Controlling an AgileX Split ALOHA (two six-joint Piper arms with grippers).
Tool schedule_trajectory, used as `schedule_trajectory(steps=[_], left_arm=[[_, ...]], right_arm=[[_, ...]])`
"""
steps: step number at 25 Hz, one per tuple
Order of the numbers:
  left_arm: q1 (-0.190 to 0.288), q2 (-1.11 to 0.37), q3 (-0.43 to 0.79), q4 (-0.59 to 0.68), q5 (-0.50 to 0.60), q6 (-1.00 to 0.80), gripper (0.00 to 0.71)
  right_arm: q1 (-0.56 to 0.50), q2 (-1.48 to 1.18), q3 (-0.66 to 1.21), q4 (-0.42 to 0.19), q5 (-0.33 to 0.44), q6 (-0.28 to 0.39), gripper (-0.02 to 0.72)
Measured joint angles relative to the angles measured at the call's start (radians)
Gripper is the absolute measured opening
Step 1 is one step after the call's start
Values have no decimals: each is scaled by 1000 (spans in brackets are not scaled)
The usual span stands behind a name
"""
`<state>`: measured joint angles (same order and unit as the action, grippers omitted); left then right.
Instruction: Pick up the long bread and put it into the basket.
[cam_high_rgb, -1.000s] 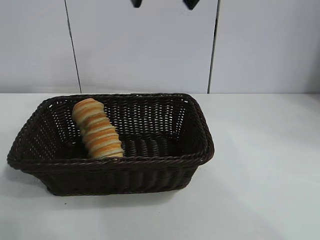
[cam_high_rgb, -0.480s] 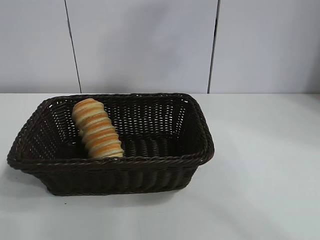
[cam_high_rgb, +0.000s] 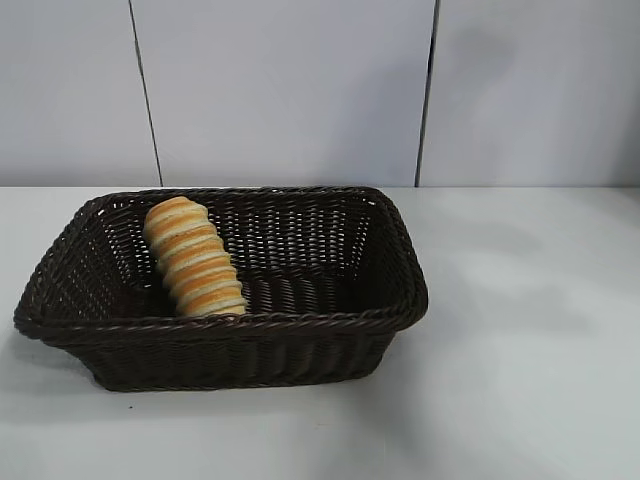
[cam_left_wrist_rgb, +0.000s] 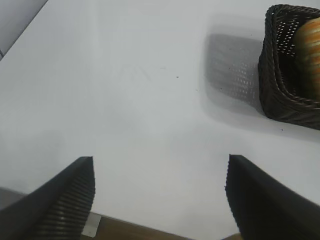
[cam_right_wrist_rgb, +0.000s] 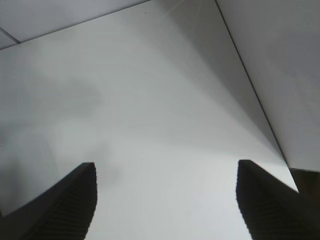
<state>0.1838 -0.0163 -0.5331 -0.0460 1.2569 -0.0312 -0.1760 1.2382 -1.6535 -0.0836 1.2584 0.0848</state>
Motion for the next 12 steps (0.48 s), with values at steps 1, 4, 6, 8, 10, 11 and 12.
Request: schedule_trajectory(steps=[1, 4, 6, 8, 10, 11, 12], left_arm=[[0, 0, 0, 0, 0, 0, 533], [0, 0, 0, 1, -16, 0, 533], [-1, 0, 0, 1, -33, 0, 533], [-11, 0, 0, 2, -31, 0, 533], [-31, 0, 0, 4, -26, 0, 533], [-43, 0, 0, 8, -22, 0, 533], [-55, 0, 0, 12, -22, 0, 533]], right_arm=[[0, -65, 0, 1, 0, -10, 536], [0, -277, 0, 2, 3, -37, 536], [0, -441, 13, -7, 3, -50, 536], [5, -605, 67, -38, 4, -56, 536], [38, -773, 166, -62, -1, -49, 536], [63, -861, 237, -66, -4, -39, 536], [89, -943, 316, -62, -2, -31, 536]])
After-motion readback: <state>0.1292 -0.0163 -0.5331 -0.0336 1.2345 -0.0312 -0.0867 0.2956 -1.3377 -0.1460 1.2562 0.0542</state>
